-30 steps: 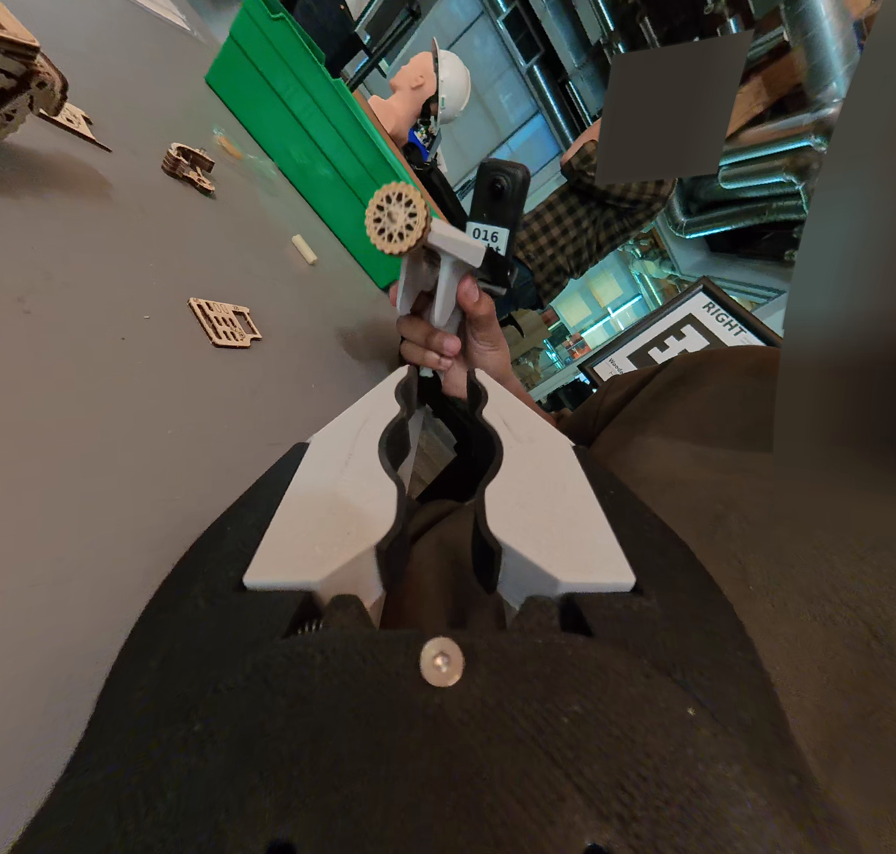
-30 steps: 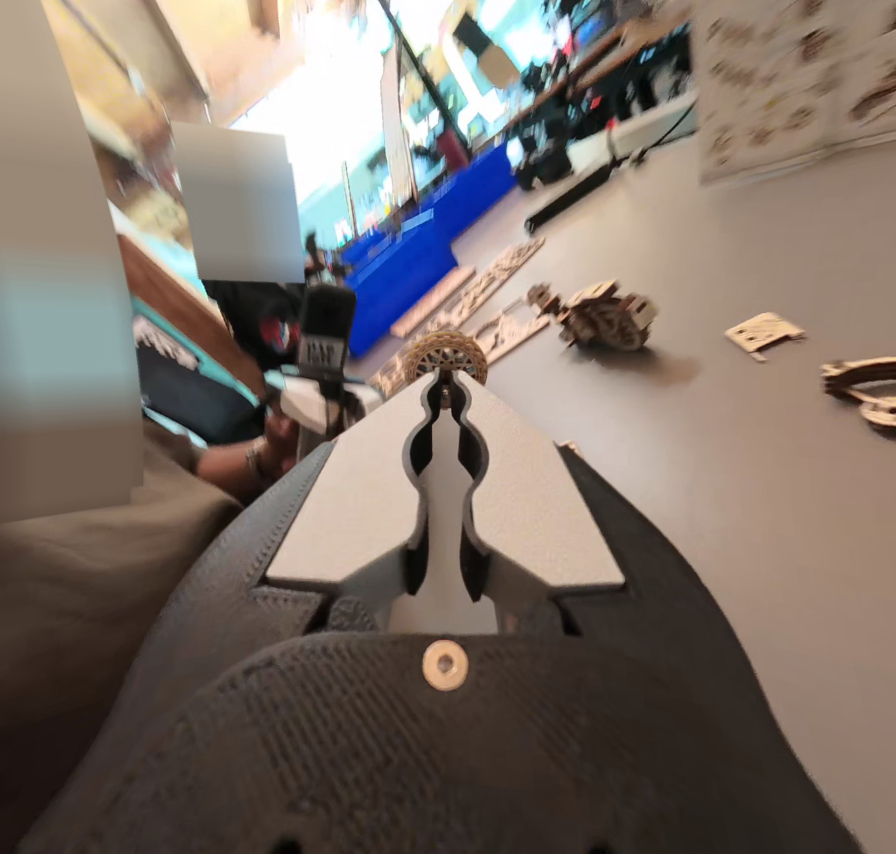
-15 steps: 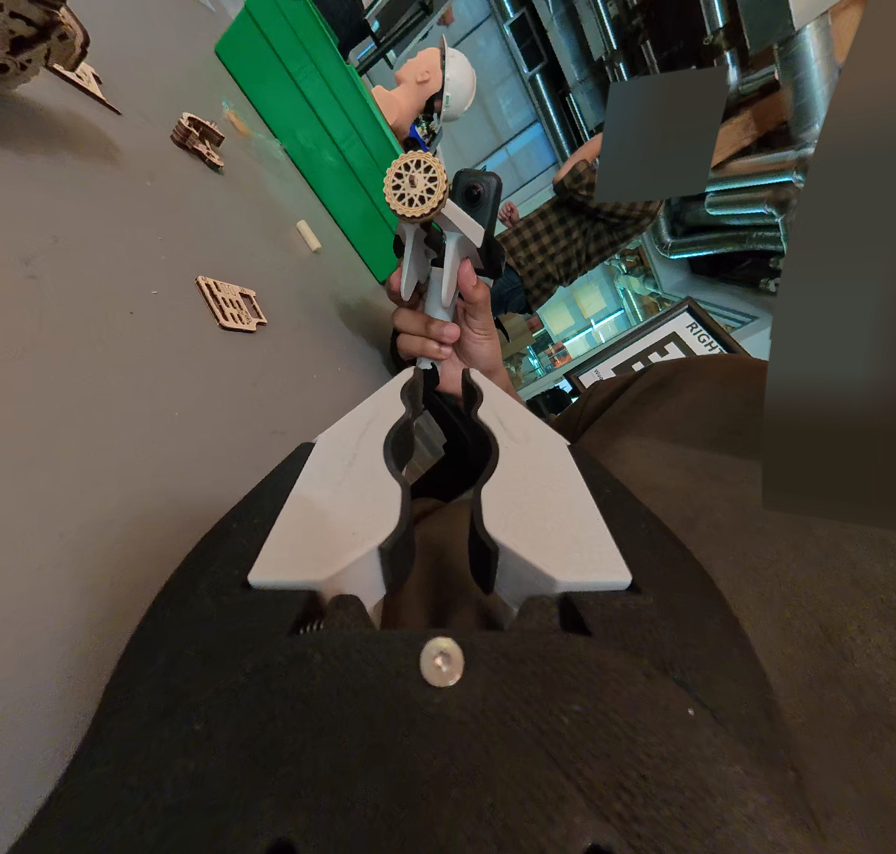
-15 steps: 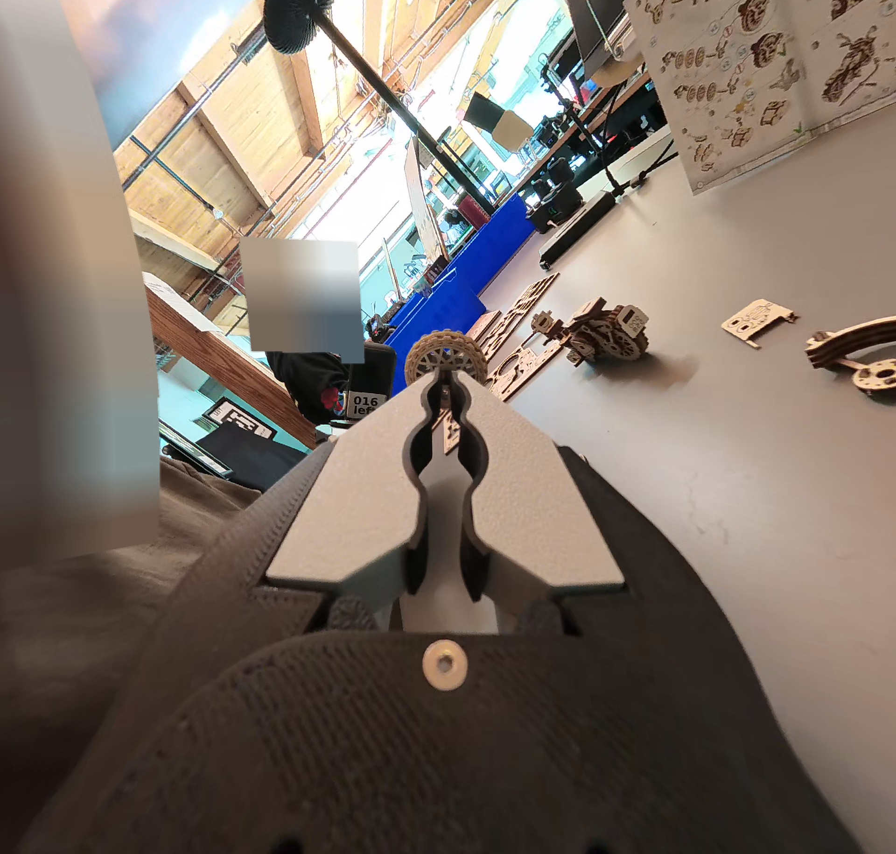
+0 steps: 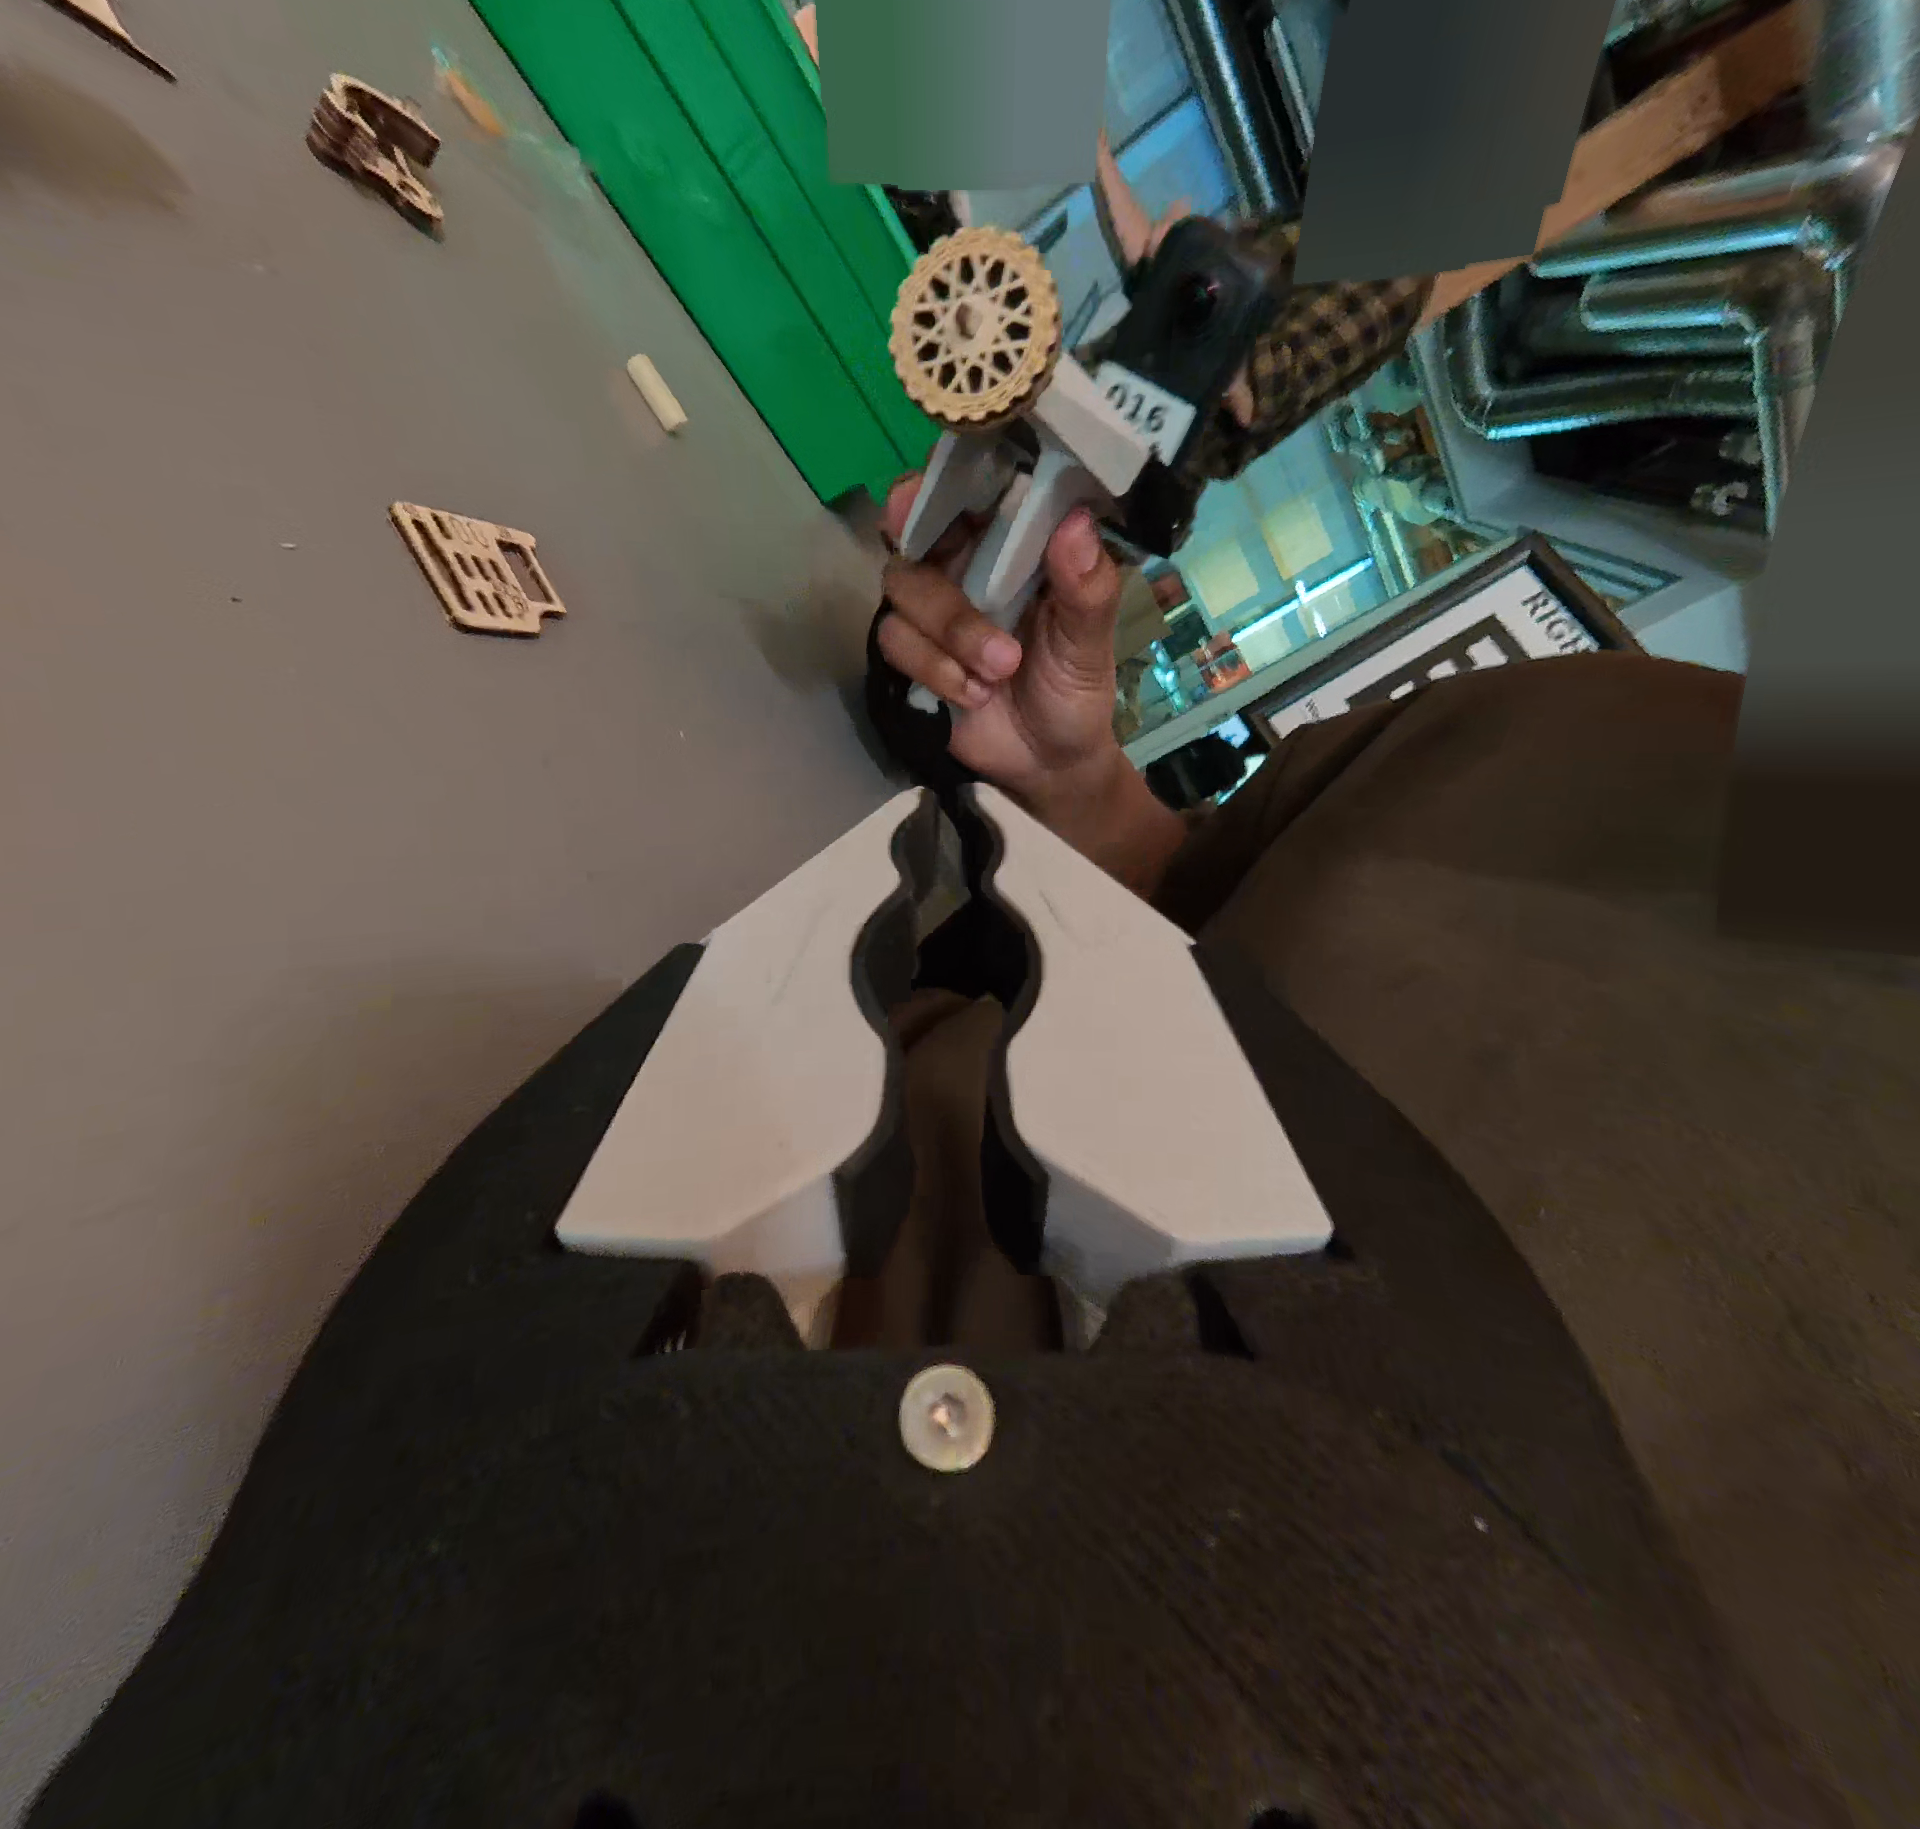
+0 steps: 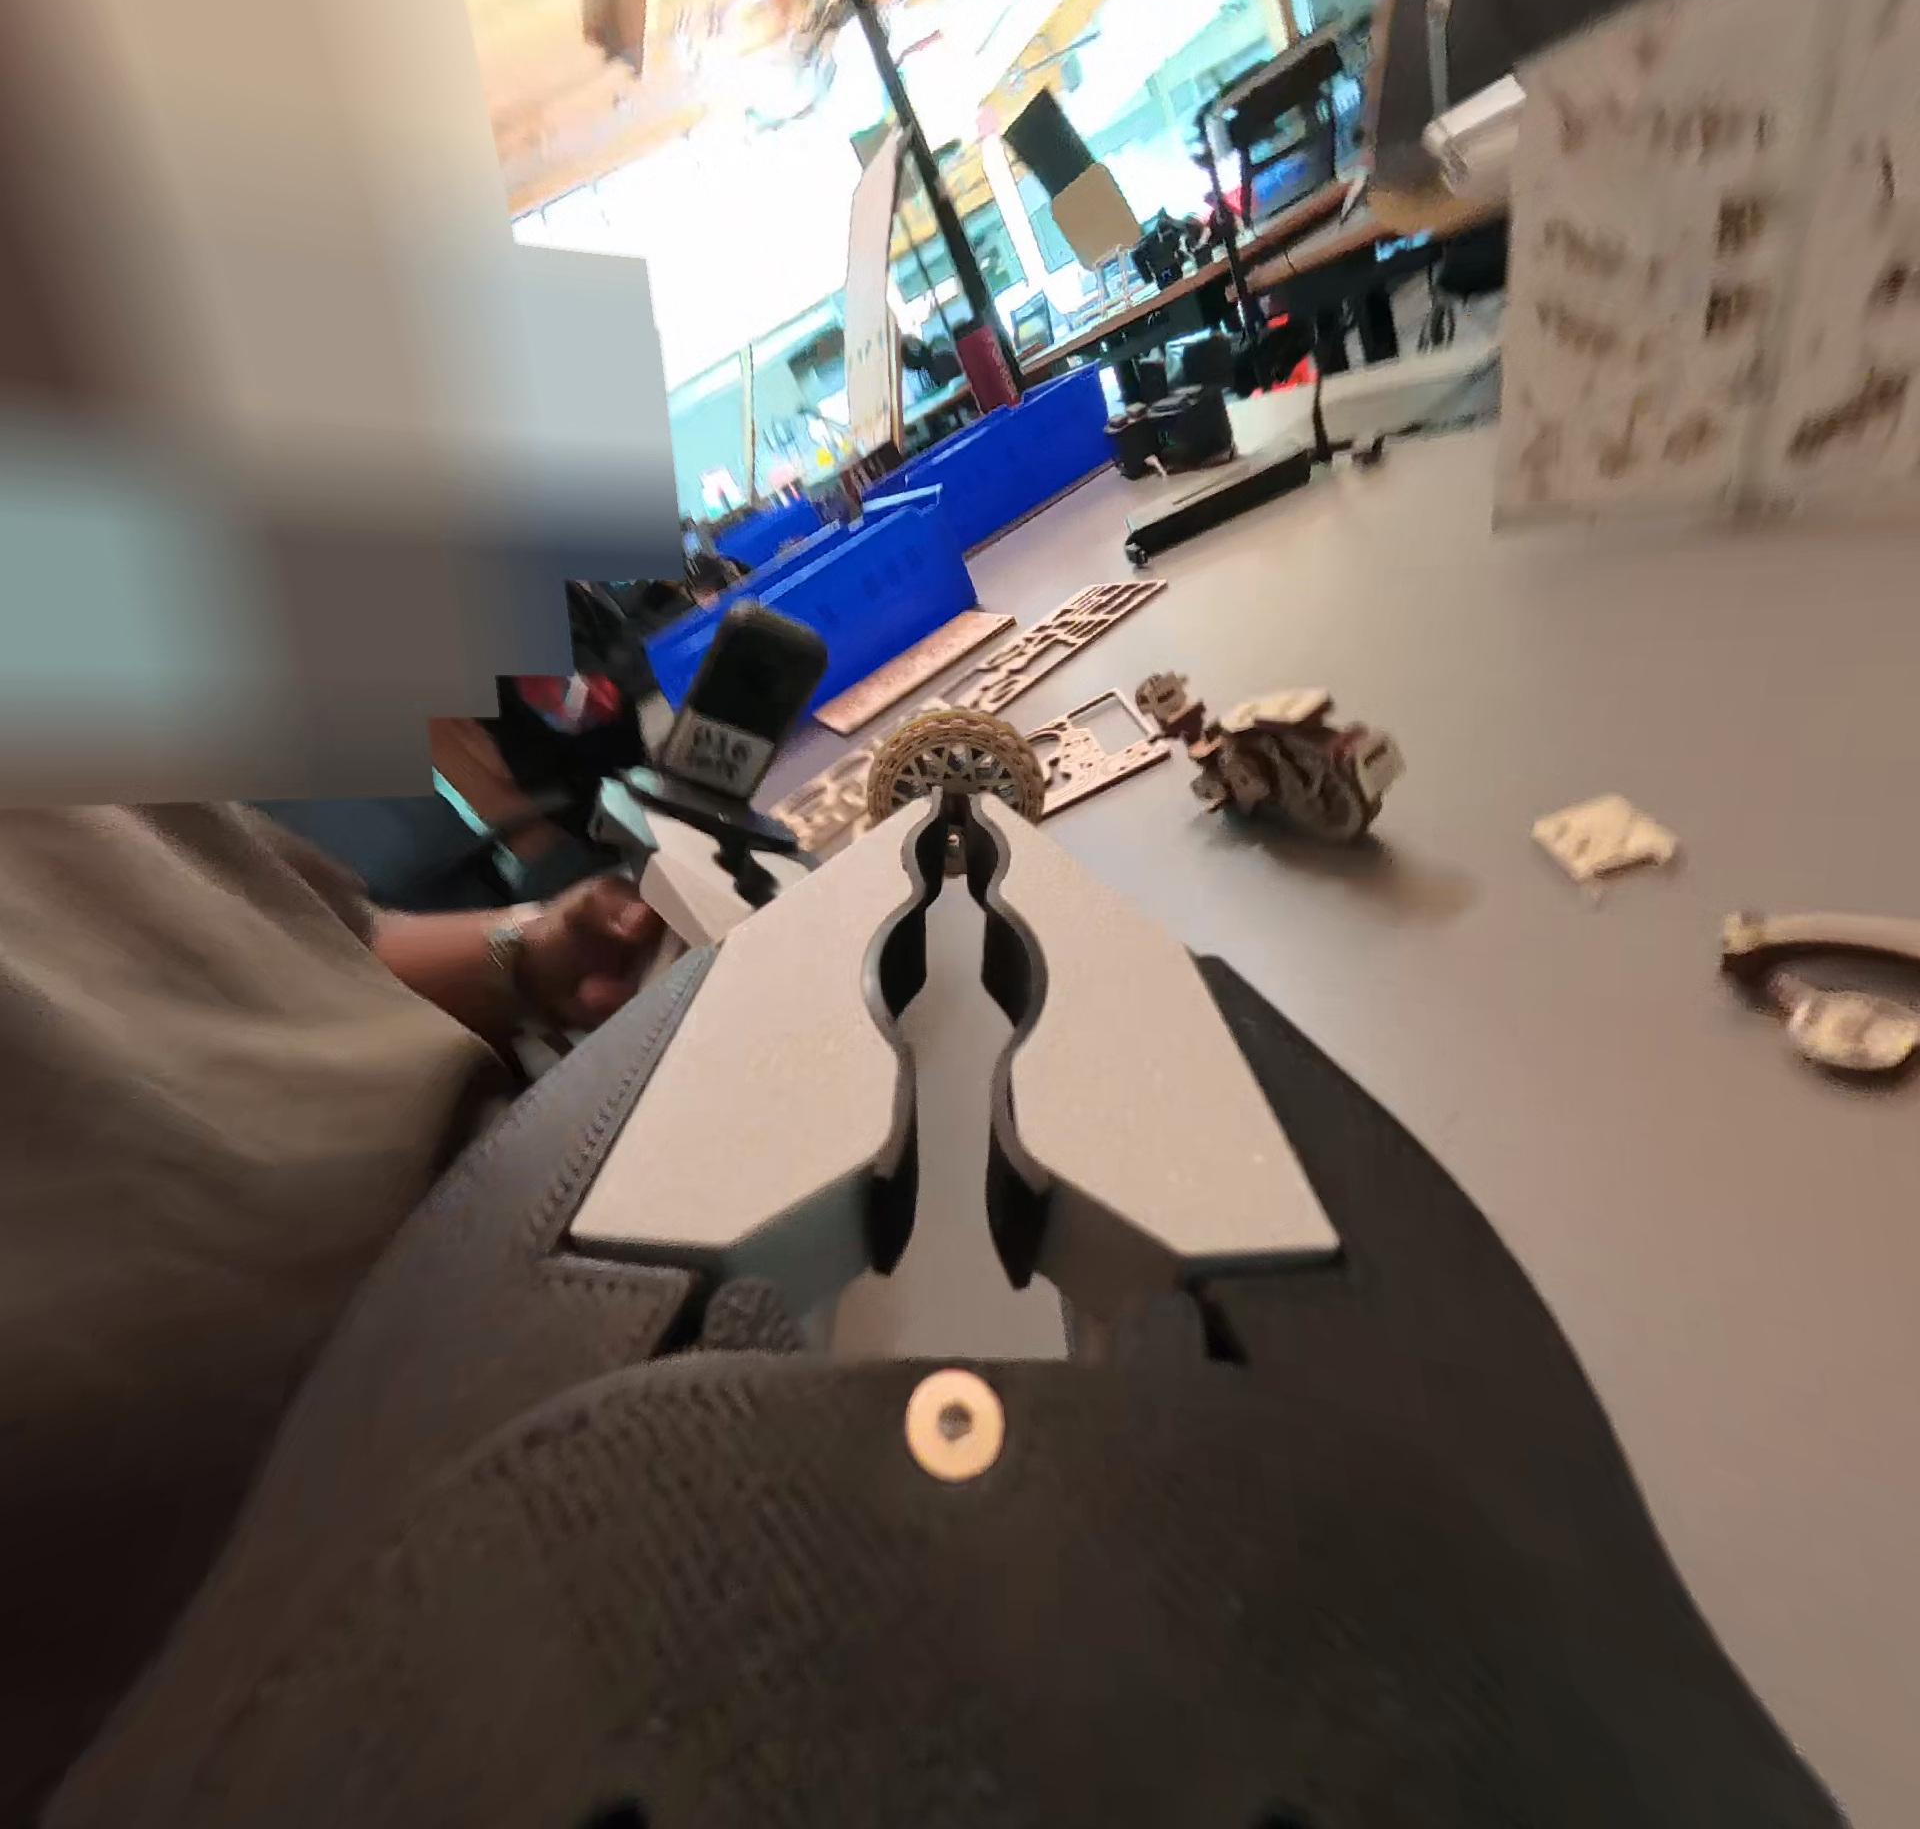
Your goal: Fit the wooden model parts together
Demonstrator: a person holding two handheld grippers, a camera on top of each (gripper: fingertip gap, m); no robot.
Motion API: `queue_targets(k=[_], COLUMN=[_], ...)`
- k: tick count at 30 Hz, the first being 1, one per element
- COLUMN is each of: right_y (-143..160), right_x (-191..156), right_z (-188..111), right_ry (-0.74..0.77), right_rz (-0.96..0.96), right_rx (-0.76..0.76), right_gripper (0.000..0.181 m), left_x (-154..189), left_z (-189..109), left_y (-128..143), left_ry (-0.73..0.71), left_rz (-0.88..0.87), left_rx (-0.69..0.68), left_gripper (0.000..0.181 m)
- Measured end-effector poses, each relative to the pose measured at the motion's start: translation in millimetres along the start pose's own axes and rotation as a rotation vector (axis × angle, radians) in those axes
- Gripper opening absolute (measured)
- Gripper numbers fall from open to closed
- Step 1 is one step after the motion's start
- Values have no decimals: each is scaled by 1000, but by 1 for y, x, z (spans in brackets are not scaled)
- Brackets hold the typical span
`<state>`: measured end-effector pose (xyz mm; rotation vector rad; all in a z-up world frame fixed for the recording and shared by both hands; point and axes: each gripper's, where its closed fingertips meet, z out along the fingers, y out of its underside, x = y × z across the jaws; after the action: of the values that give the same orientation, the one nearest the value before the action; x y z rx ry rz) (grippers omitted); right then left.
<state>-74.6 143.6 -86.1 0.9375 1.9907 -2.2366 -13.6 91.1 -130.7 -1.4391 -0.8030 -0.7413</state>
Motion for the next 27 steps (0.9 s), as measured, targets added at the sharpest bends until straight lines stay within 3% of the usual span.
queue_targets(k=[3,7,11,19,24,27], right_y=[4,-4,-3,10,57,68], right_x=[-13,-32,-28,-23,-24,-20], right_z=[4,4,4,11,27,30], right_ry=[-18,-121,-129,-122,-106,-48], right_rz=[-114,-111,-74,-37,-47,-118], right_rx=[-35,26,23,-40,-279,-341], right_gripper=[0,0,1,1,0,0], left_x=[-5,-11,-4,2,-2,-4], left_z=[2,5,8,7,-8,-14], left_y=[6,14,21,13,-23,-28], left_ry=[-65,-141,-110,-97,-223,-248], left_rz=[78,205,249,300,360,339], left_rx=[-50,-112,-137,-79,154,170], left_gripper=[0,0,0,0,0,0])
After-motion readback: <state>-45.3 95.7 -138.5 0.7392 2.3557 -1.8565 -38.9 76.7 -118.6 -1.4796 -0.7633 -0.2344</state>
